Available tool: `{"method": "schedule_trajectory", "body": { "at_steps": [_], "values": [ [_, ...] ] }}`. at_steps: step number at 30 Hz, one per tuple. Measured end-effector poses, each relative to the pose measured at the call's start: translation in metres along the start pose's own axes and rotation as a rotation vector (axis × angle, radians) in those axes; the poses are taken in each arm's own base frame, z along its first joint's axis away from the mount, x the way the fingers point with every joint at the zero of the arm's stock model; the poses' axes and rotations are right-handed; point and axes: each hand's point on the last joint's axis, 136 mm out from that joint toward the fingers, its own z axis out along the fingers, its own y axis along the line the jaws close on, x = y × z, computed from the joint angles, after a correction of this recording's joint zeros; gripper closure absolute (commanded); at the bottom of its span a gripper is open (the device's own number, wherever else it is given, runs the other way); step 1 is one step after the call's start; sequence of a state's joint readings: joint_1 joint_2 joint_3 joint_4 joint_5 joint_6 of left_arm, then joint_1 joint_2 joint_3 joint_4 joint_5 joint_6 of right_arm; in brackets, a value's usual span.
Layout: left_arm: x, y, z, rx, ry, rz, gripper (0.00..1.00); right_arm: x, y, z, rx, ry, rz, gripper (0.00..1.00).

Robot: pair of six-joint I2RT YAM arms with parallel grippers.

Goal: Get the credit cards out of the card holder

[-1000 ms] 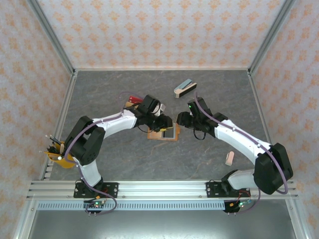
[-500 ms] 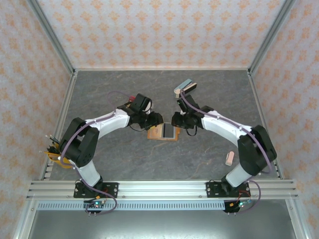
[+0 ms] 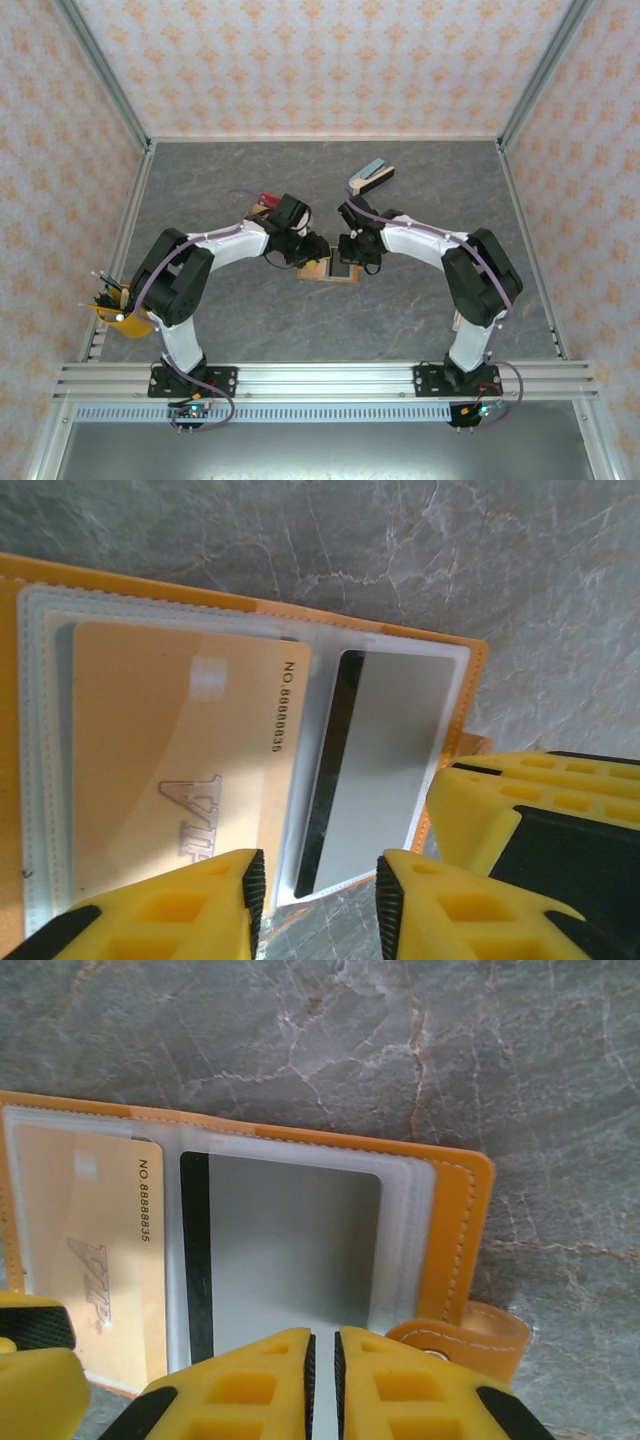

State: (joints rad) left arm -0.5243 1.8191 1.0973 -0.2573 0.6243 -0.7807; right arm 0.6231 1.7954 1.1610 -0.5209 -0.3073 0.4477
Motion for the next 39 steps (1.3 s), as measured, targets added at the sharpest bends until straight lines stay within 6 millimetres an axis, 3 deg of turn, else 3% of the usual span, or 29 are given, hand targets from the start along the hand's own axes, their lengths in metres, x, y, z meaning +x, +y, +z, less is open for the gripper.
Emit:
{"method": "schedule_trajectory", "body": {
  "at_steps": [15, 25, 39],
  "values": [
    [-0.002, -0.011, 0.009, 0.031, 0.029, 0.015, 0.79, 0.0, -0.009, 0.013, 0.048, 0.027, 0.003, 0.86],
    [0.003, -0.006, 0.029, 0.019, 0.076, 0.023, 0.78, -0.002, -0.01, 0.015, 0.046, 0.035, -0.001, 0.86],
    [-0.002, -0.002, 0.033, -0.012, 0.055, 0.031, 0.77, -0.005, -0.011, 0.01, -0.058, 0.033, 0.013, 0.85]
  ]
}}
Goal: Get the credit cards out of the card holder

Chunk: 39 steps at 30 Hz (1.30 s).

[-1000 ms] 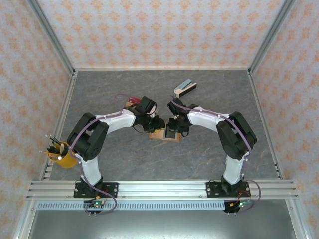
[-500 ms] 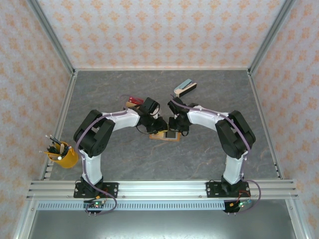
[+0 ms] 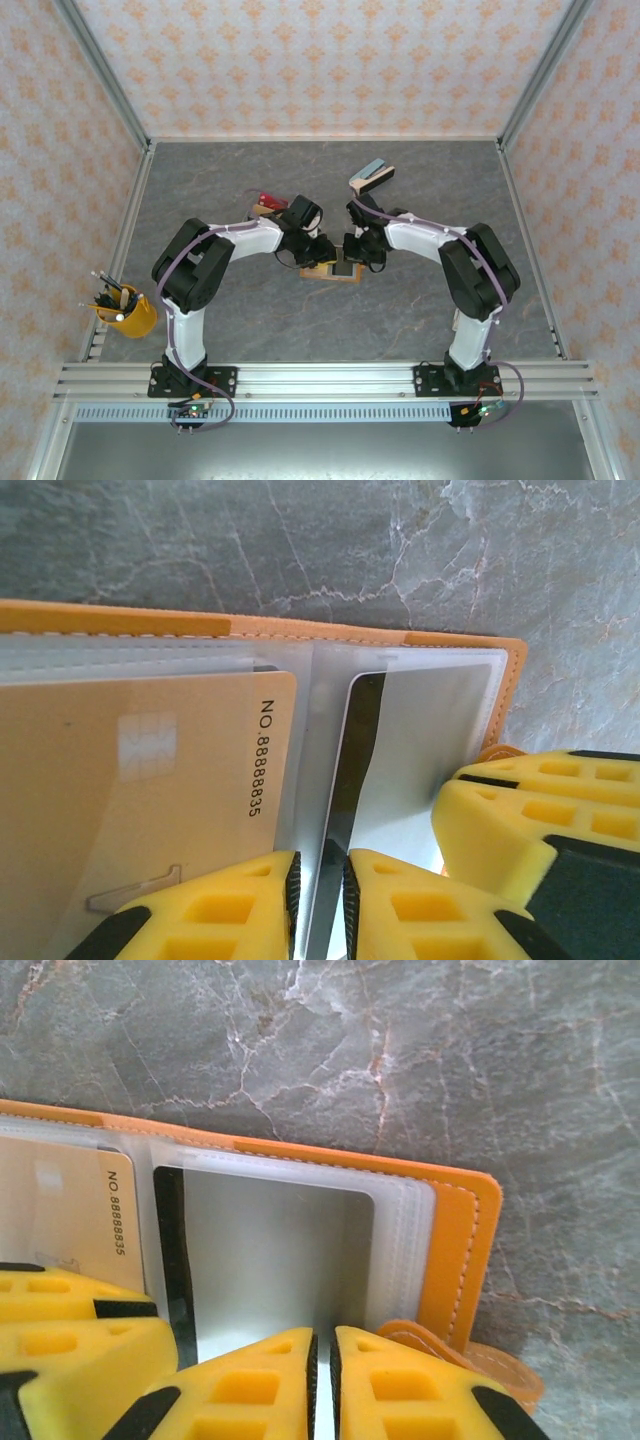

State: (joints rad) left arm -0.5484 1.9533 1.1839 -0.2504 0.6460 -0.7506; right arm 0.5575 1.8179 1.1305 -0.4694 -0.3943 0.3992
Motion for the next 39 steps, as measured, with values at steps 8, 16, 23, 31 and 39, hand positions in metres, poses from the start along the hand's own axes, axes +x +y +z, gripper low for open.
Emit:
{"method": "schedule_trajectory", "body": {
  "at_steps": [8, 16, 23, 31, 39],
  "values": [
    [-0.0002, 0.0009, 0.0003, -0.003, -0.002, -0.001, 0.78, -0.0018, -0.0048, -0.0037, 0.025, -0.014, -0.002, 0.85],
    [0.0002, 0.0018, 0.0018, 0.007, -0.004, 0.002, 0.78, -0.0017, -0.0069, -0.0029, 0.034, -0.014, -0.003, 0.86],
    [-0.0006, -0.0019, 0.0033, 0.054, -0.005, 0.014, 0.78, -0.0015, -0.0082, 0.0021, 0.038, -0.001, 0.001, 0.87],
    [0.0, -0.0066, 0.0048, 0.109, -0.002, 0.022, 0.8, -0.0027, -0.0071, 0.0034, 0.037, 0.002, -0.003, 0.87],
    [-0.0005, -0.0058, 0.003, 0.147, -0.005, 0.026, 0.83, -0.0028, -0.0073, 0.0037, 0.041, 0.006, -0.009, 0.87]
  ]
}}
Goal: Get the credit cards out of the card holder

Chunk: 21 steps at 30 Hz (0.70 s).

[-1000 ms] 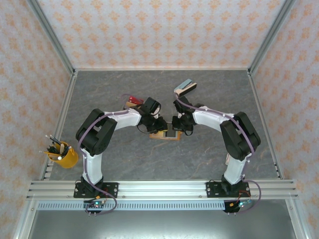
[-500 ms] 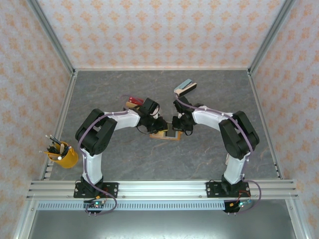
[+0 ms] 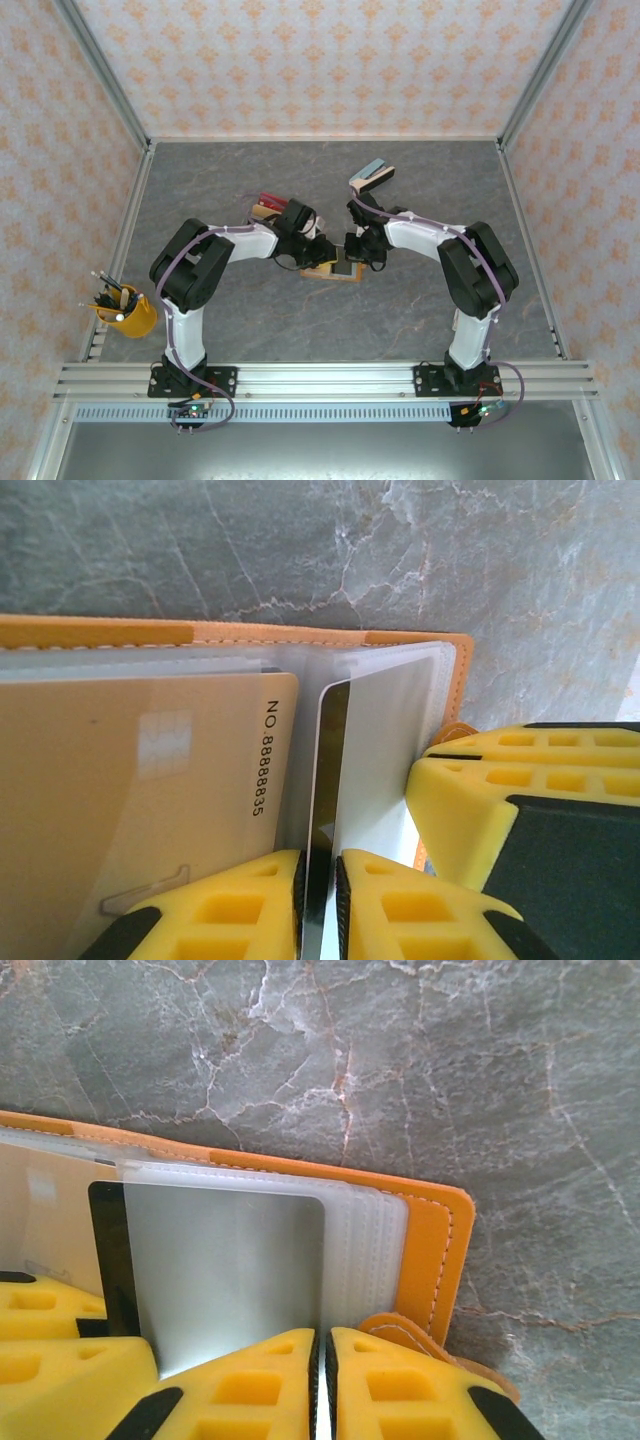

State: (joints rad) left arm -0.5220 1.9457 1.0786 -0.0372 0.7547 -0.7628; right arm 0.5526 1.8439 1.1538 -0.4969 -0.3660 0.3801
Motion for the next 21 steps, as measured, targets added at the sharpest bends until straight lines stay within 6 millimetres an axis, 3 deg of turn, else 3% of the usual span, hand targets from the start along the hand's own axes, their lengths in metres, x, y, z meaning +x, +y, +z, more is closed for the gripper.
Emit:
{"method": "schedule_trajectory", "body": {
  "at_steps": [15, 21],
  "values": [
    [0.005, -0.011, -0.017, 0.041, -0.022, 0.052, 0.94, -0.001, 0.0, 0.001, 0.005, 0.001, 0.001, 0.87],
    [0.005, -0.01, -0.017, 0.04, -0.021, 0.051, 0.86, -0.001, 0.0, 0.001, 0.005, 0.001, 0.0, 0.87]
  ]
}}
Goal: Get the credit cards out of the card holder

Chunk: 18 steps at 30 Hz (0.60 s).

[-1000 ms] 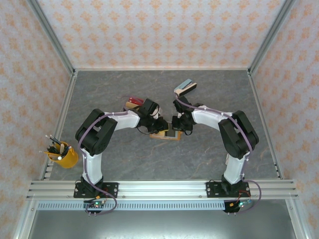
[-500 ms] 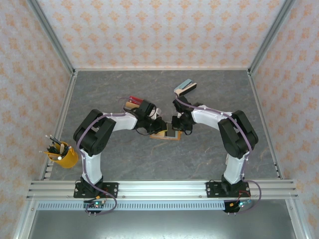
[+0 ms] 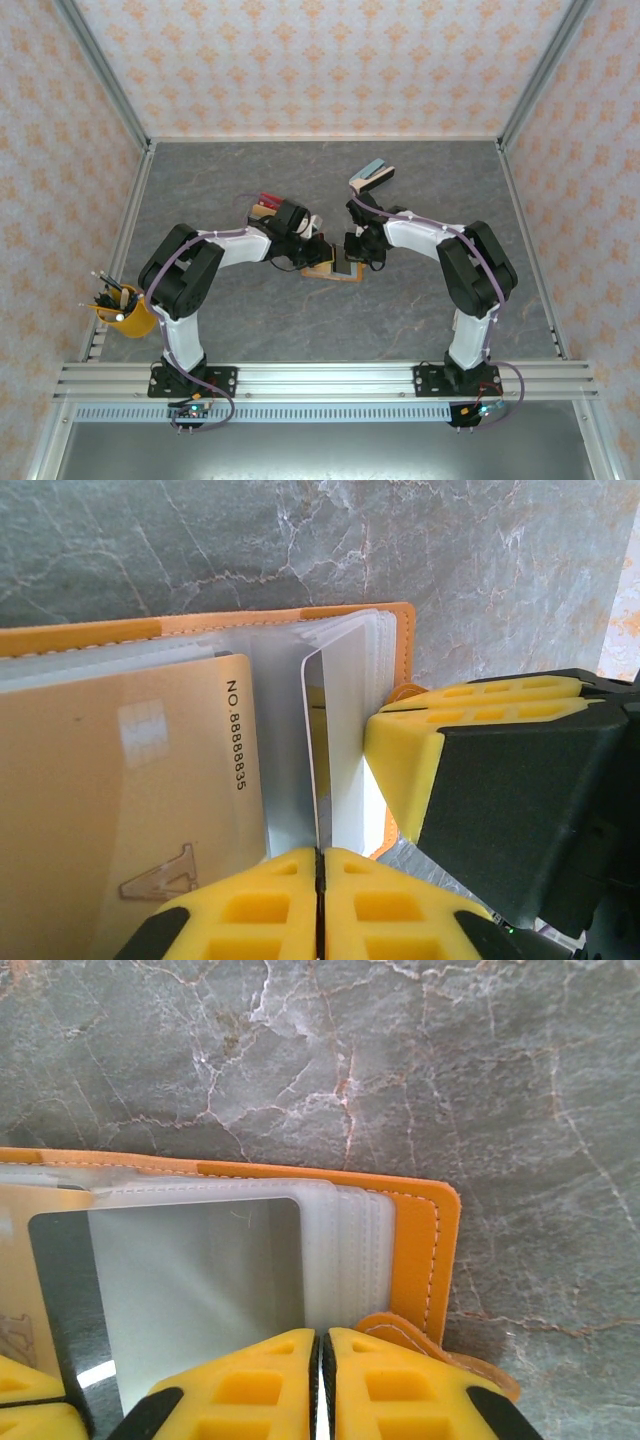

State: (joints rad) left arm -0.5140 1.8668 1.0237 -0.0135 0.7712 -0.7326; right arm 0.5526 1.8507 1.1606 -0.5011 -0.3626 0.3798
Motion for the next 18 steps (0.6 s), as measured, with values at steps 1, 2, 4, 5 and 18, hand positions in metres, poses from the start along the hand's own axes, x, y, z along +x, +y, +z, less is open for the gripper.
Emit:
{"method": "schedule_trajectory", "body": {
  "at_steps": [1, 2, 4, 5, 18],
  "values": [
    [0.0001, 0.0, 0.0001, 0.001, 0.001, 0.0, 0.85, -0.0001, 0.0002, -0.0001, -0.001, 0.0, 0.0, 0.87],
    [0.0004, -0.0002, 0.0002, 0.002, 0.003, -0.002, 0.84, 0.0001, 0.0, 0.0001, 0.0, 0.001, 0.0, 0.87],
    [0.0009, 0.0, 0.0007, 0.003, 0.006, -0.004, 0.83, 0.0002, 0.0, 0.0005, 0.0, 0.002, 0.0, 0.87],
    [0.0009, 0.0002, 0.001, 0.003, 0.007, -0.005, 0.83, 0.0001, 0.0003, 0.0007, -0.001, 0.002, 0.0, 0.87],
    [0.0003, 0.0004, 0.0046, 0.007, 0.019, -0.009, 0.86, 0.0005, 0.0017, 0.0021, -0.025, 0.021, -0.003, 0.86]
  ]
}}
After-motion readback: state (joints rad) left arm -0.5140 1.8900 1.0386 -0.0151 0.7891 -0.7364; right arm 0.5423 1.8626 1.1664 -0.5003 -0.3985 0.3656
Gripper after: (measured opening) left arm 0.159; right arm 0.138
